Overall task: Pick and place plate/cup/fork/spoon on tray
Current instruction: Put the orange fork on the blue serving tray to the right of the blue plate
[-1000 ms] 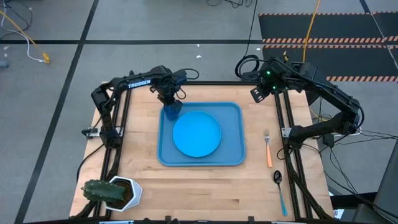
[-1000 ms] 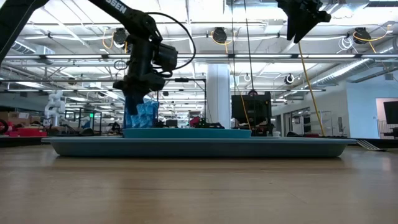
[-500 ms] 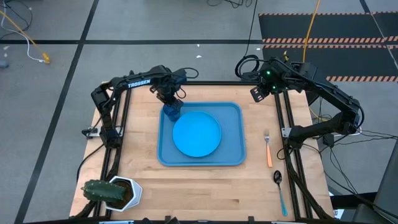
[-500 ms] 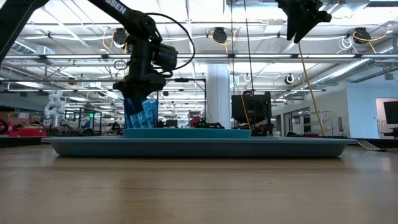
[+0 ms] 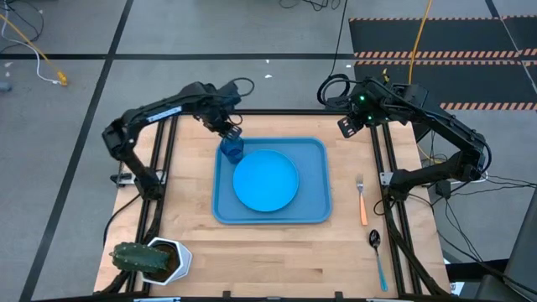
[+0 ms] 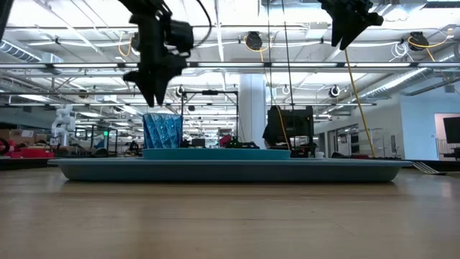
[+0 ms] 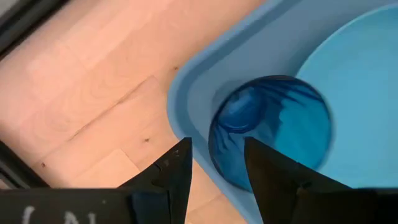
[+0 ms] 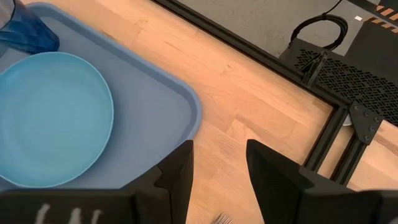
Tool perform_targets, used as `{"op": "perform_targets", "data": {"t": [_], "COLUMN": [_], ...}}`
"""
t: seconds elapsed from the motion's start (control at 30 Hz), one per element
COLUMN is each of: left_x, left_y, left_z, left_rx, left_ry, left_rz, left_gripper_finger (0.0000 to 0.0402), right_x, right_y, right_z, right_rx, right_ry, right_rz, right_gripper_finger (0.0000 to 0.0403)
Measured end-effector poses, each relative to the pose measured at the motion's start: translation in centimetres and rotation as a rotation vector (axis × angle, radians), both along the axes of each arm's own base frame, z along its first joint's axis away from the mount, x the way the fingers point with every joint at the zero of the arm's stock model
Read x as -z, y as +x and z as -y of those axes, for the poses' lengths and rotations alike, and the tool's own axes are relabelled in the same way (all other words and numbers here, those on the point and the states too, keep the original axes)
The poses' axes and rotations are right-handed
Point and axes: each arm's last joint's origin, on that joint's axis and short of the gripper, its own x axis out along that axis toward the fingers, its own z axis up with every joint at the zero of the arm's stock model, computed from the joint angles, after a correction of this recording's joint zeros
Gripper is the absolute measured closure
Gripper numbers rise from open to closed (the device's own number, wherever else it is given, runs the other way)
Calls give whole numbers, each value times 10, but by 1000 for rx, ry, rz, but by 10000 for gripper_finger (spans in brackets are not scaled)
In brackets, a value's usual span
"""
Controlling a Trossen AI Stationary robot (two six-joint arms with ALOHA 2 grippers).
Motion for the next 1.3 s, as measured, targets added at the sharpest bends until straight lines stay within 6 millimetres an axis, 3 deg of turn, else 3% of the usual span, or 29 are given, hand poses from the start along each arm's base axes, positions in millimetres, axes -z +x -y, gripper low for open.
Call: {"op": "perform_targets", "data": {"t": [0.23, 0.4, 0.53, 0.8, 0.93, 1.07, 1.3], "left_x": [-43, -69, -92, -148, -158, -154, -153], "left_y": [-14, -17, -9, 7, 5, 4, 3], "left_z": [37, 72, 102, 147, 152, 152, 155], "left_rx": [-48, -58, -43, 275, 349, 437, 516], "left_ry": [61, 122, 175, 472, 533, 514, 462], "left_rz": [159, 286, 506, 1000, 1065, 1039, 1050], "left_gripper_finger": [252, 252, 252, 252, 252, 252, 252], "right_x": [11, 44, 74, 132, 158, 180, 208], "right_y": [-5, -8, -8, -17, -17, -18, -25], "right_z": [-6, -14, -26, -47, -57, -68, -84], "right_rx": [51, 87, 152, 390, 467, 534, 579], "right_ry": [128, 283, 397, 498, 535, 545, 542], "right_rz": [-53, -188, -218, -243, -163, -123, -194], "right_gripper_finger": [261, 261, 261, 261, 261, 261, 261]}}
